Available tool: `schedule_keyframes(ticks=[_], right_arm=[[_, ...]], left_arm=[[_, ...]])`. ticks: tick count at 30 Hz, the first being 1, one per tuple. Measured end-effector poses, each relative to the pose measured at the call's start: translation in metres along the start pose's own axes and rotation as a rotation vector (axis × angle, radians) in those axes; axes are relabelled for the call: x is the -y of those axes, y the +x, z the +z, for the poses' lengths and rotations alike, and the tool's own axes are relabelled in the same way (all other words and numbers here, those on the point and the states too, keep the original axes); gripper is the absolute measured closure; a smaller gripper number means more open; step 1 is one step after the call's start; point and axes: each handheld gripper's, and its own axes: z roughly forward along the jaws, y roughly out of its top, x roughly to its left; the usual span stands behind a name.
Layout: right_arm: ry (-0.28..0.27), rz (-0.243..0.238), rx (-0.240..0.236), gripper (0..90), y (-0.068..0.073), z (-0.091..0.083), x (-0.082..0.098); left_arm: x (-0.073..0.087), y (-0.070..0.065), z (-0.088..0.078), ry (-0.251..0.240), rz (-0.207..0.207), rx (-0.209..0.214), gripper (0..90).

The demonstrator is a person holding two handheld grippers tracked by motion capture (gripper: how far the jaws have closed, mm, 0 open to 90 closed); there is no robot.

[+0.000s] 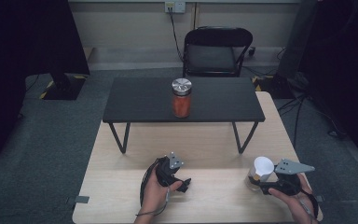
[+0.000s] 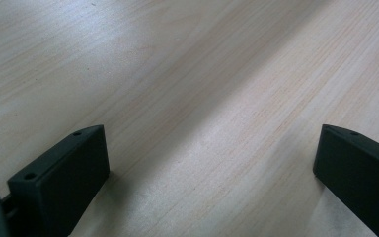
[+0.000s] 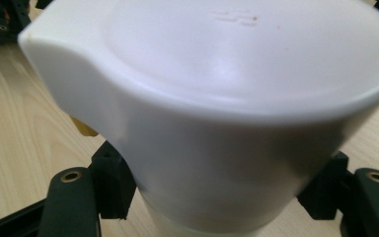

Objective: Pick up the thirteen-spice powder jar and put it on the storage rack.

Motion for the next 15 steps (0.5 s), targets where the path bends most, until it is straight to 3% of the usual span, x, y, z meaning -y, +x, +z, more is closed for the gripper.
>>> schedule_keyframes(ticks=[15], right_arm=[[-0.007,-0.012,-0.064,30.6,-0.006,-0.005,-0.033]], left_arm=[[0.0,0.0,0.0,0.0,0.0,0.0,0.0]])
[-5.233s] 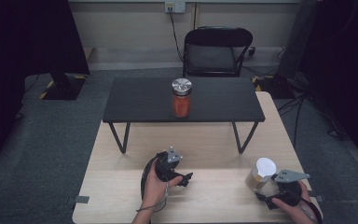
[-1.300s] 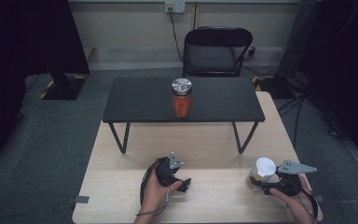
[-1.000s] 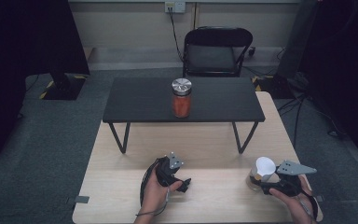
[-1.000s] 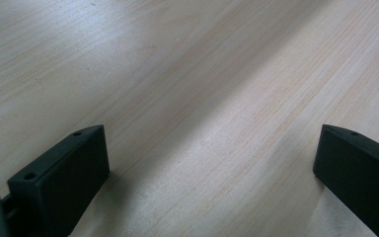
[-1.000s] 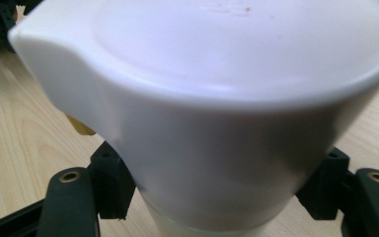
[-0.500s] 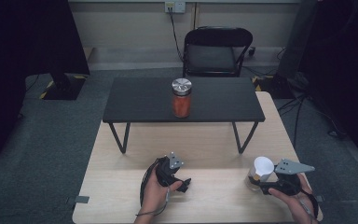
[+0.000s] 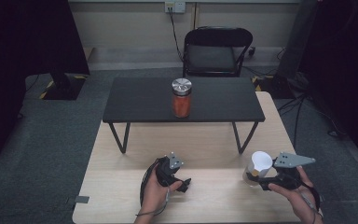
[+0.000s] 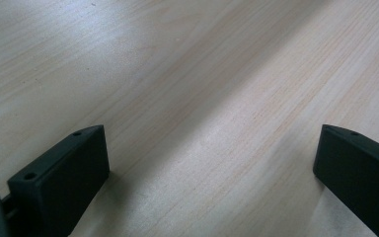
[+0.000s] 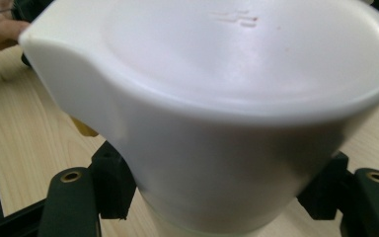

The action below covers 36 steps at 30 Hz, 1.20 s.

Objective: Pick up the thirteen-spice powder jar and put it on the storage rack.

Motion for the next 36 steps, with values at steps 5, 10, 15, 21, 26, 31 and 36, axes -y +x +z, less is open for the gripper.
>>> schedule_keyframes(ticks=[5,10,15,21,26,31,36], right_arm=[[0.004,-0.017,-0.005,30.6,-0.001,-0.002,-0.014],[-0.001,-0.022,-0.021,30.6,-0.004,-0.002,-0.024],[0.0,-0.036,-0.037,30.6,-0.005,-0.002,-0.038],[0.001,-0.056,-0.055,30.6,-0.005,-0.001,-0.055],[-0.004,-0.067,-0.073,30.6,-0.004,0.002,-0.067],[-0.015,-0.075,-0.088,30.6,-0.004,0.004,-0.079],[-0.014,-0.088,-0.103,30.6,-0.003,0.007,-0.092]], left_arm=[[0.0,0.0,0.0,0.0,0.0,0.0,0.0],[0.0,0.0,0.0,0.0,0.0,0.0,0.0],[0.0,0.0,0.0,0.0,0.0,0.0,0.0],[0.0,0.0,0.0,0.0,0.0,0.0,0.0],[0.0,0.0,0.0,0.0,0.001,0.0,0.0],[0.0,0.0,0.0,0.0,0.001,0.0,0.0],[0.0,0.0,0.0,0.0,0.0,0.0,0.0]])
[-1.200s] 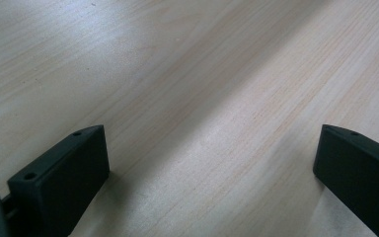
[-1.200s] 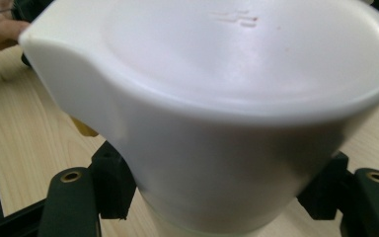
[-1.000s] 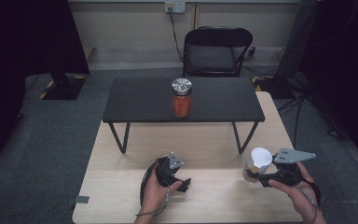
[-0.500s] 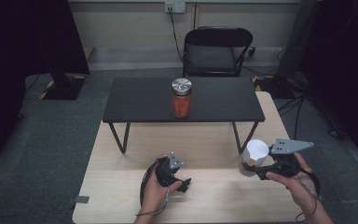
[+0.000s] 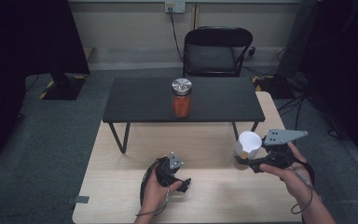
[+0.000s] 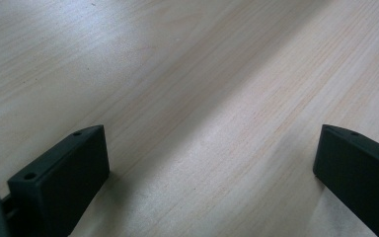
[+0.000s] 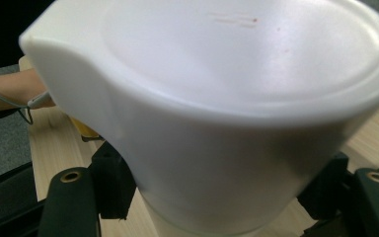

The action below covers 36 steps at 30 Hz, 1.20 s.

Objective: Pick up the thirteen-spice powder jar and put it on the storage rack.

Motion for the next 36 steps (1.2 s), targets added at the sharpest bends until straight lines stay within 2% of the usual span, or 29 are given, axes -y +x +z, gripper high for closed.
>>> schedule_keyframes(ticks=[10,16,36], right_arm=[[0.005,-0.016,-0.016,30.6,-0.001,0.002,-0.027],[-0.009,-0.021,-0.017,30.6,-0.004,0.001,-0.042],[-0.033,-0.025,0.002,30.6,-0.008,0.004,-0.093]], left_arm=[[0.0,0.0,0.0,0.0,0.0,0.0,0.0],[0.0,0.0,0.0,-0.001,0.004,-0.002,0.0],[0.0,0.0,0.0,-0.004,0.001,-0.003,0.0]])
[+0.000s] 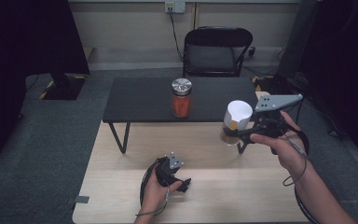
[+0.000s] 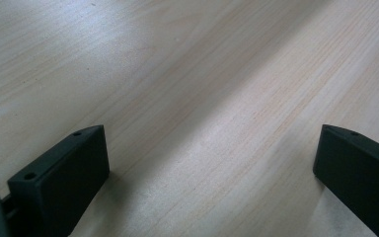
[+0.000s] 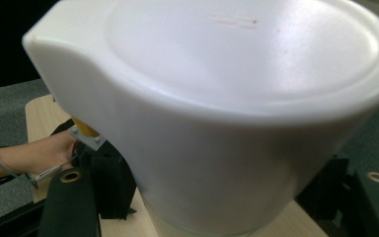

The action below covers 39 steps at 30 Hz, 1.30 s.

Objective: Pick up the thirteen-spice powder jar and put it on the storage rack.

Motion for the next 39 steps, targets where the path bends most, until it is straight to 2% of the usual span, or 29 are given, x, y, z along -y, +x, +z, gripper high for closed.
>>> schedule_keyframes(ticks=[9,28,39], right_arm=[[-0.011,-0.003,0.032,30.6,-0.001,0.007,-0.022],[0.008,0.022,0.1,30.6,-0.016,0.033,-0.049],[0.01,0.053,0.116,30.5,-0.027,0.049,-0.05]], left_arm=[[0.0,0.0,0.0,0.0,-0.001,0.001,0.0],[0.0,0.0,0.0,0.002,0.0,0.001,0.0],[0.0,0.0,0.0,0.002,-0.001,0.001,0.0]])
